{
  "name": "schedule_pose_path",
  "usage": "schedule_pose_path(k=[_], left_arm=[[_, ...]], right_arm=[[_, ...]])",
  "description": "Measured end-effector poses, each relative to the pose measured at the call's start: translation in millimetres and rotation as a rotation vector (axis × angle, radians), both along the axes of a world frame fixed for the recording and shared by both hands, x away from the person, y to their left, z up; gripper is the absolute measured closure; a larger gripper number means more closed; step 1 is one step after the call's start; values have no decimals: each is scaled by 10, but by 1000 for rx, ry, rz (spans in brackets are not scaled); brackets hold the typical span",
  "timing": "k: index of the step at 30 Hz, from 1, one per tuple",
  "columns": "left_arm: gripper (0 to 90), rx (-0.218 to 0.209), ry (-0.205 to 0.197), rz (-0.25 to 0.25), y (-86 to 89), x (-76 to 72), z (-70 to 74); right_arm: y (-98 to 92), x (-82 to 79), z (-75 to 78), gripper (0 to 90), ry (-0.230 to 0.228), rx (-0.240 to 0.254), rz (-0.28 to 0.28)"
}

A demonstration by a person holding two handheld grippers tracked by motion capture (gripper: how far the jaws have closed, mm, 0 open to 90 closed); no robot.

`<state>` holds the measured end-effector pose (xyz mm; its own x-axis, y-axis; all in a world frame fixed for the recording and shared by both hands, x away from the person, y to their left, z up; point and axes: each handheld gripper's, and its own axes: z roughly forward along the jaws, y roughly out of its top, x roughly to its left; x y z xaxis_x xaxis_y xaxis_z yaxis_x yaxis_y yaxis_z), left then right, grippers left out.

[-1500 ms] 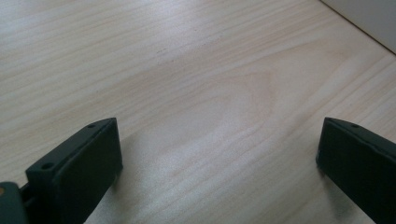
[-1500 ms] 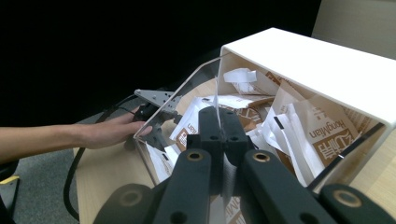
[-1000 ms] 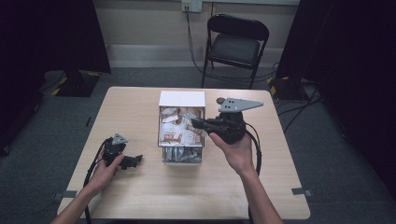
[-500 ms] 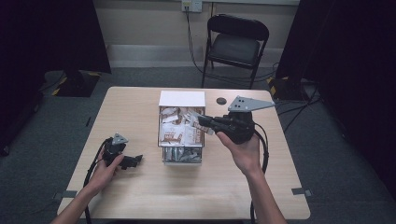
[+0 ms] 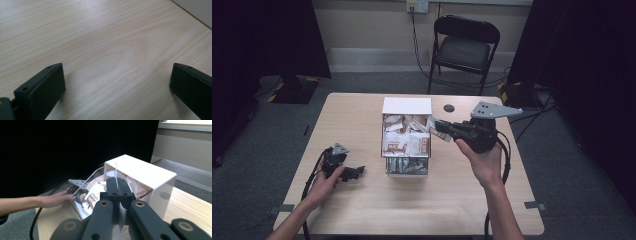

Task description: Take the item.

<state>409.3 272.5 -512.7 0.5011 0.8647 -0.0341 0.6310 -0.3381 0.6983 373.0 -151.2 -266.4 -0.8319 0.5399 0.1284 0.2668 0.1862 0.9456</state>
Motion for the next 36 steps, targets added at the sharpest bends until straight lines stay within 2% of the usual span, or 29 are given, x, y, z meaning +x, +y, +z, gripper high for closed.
schedule_pose_path(k=[7,14,18,27,36], left_arm=[[0,0,0,0,0,0,0],[0,0,0,0,0,0,0],[0,0,0,0,0,0,0],[0,0,0,0,0,0,0],[0,0,0,0,0,0,0]], right_arm=[[-162,12,23,900,1,24,-32],[-285,51,-7,900,10,24,-68],[-346,86,-56,900,19,7,-90],[-402,238,-265,900,68,-27,-114],[-397,346,-454,900,87,-52,-126]])
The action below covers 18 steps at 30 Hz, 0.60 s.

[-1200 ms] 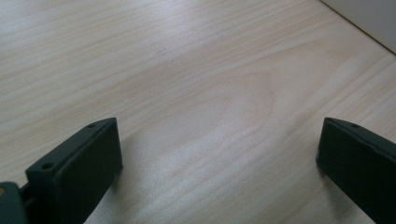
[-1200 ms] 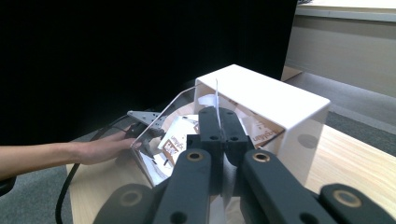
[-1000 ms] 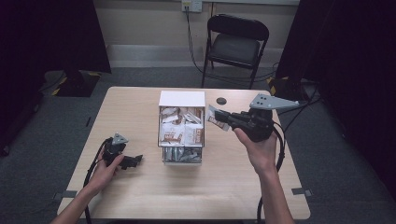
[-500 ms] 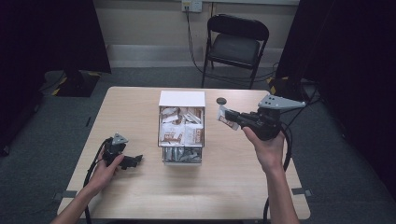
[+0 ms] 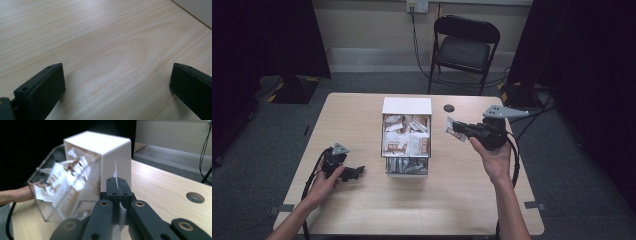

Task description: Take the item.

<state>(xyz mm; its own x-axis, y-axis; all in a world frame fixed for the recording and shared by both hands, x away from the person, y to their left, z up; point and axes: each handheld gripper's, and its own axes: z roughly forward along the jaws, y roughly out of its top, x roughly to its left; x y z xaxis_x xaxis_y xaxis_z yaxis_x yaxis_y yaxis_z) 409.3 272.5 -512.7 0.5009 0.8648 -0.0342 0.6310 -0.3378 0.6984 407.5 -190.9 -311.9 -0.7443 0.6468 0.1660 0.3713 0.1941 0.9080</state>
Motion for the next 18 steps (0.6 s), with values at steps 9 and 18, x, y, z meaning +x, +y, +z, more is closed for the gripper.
schedule_pose_path(k=[9,18], left_arm=[[0,0,0,0,0,0,0],[0,1,0,0,0,0,0]], right_arm=[[-3,109,-184,900,46,-25,-23],[28,185,-362,900,75,-50,-43]])
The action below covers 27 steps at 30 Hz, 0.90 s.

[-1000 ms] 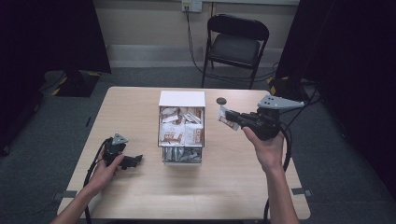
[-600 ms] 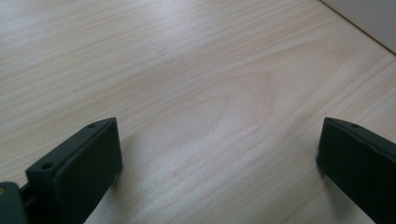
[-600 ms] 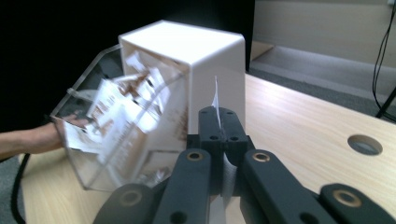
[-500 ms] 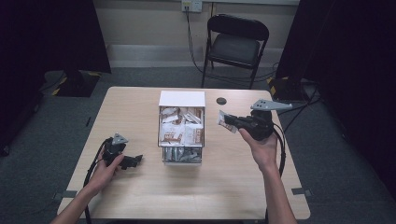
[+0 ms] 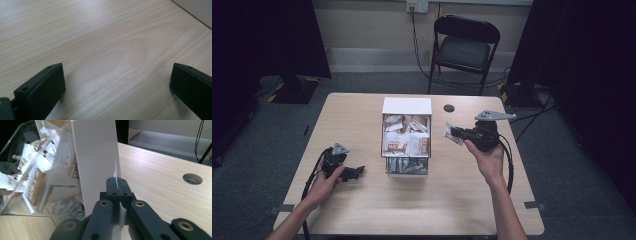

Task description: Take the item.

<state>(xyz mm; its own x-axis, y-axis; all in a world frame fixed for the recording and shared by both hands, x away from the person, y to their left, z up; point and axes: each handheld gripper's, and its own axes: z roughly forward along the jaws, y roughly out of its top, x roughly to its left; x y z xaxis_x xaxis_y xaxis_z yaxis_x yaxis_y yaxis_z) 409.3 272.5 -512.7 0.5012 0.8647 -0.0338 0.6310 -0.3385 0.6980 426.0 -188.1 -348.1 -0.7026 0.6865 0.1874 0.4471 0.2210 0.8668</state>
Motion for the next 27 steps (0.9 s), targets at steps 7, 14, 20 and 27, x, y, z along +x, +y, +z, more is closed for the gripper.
schedule_pose_path(k=[7,14,20,27], left_arm=[[0,0,0,0,0,0,0],[0,0,0,0,0,0,0],[0,-1,0,0,0,0,0],[0,-1,0,0,0,0,0]], right_arm=[[35,71,-165,900,39,-22,-5],[81,120,-297,900,62,-41,-1],[143,174,-488,900,102,-60,-3],[245,226,-698,900,140,-69,4]])
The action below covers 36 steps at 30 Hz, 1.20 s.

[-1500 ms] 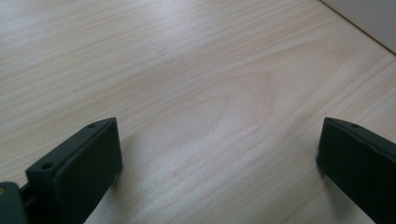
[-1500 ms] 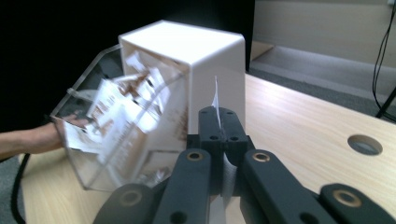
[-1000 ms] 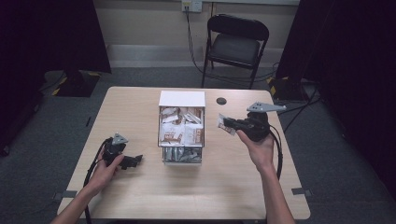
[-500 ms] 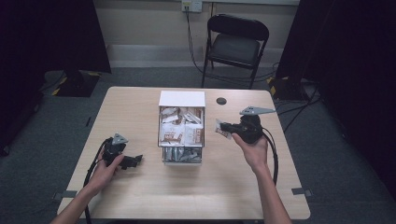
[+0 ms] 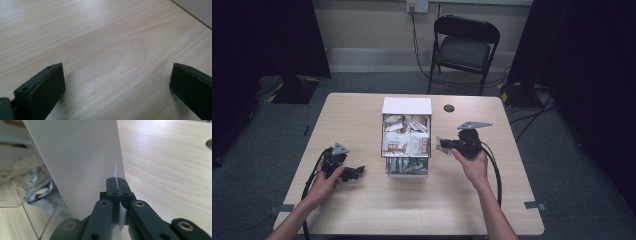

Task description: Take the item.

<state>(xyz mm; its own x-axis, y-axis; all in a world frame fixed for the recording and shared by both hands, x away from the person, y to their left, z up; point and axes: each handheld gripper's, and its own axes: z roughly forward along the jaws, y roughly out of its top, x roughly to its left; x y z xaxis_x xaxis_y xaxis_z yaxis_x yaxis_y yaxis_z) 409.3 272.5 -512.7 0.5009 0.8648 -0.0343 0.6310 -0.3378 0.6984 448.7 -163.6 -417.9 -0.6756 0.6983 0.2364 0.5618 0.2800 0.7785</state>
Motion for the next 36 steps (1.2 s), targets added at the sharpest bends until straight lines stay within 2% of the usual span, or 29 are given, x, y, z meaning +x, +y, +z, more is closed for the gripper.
schedule_pose_path(k=[5,7,9,12,13,16,17,22,23,32,36], left_arm=[[0,0,0,0,0,0,0],[0,-1,0,0,0,0,0],[0,0,0,0,0,0,0],[0,0,0,0,0,0,0],[0,0,0,0,0,0,0],[0,0,0,1,0,0,0],[0,0,0,0,0,0,0],[0,1,0,0,1,0,0],[0,0,0,0,0,0,0],[0,0,0,0,0,0,0],[0,0,0,0,0,0,0]], right_arm=[[64,30,-116,900,21,-16,0],[111,52,-129,900,21,-38,15],[120,71,-143,900,30,-26,13],[117,81,-186,900,42,-34,5],[118,95,-255,900,55,-48,3],[129,105,-315,900,68,-53,2],[150,112,-373,900,76,-70,-1],[170,146,-464,900,98,-82,-7],[193,158,-496,900,105,-99,-5],[173,197,-607,900,133,-109,-23],[170,204,-626,900,129,-120,-30]])
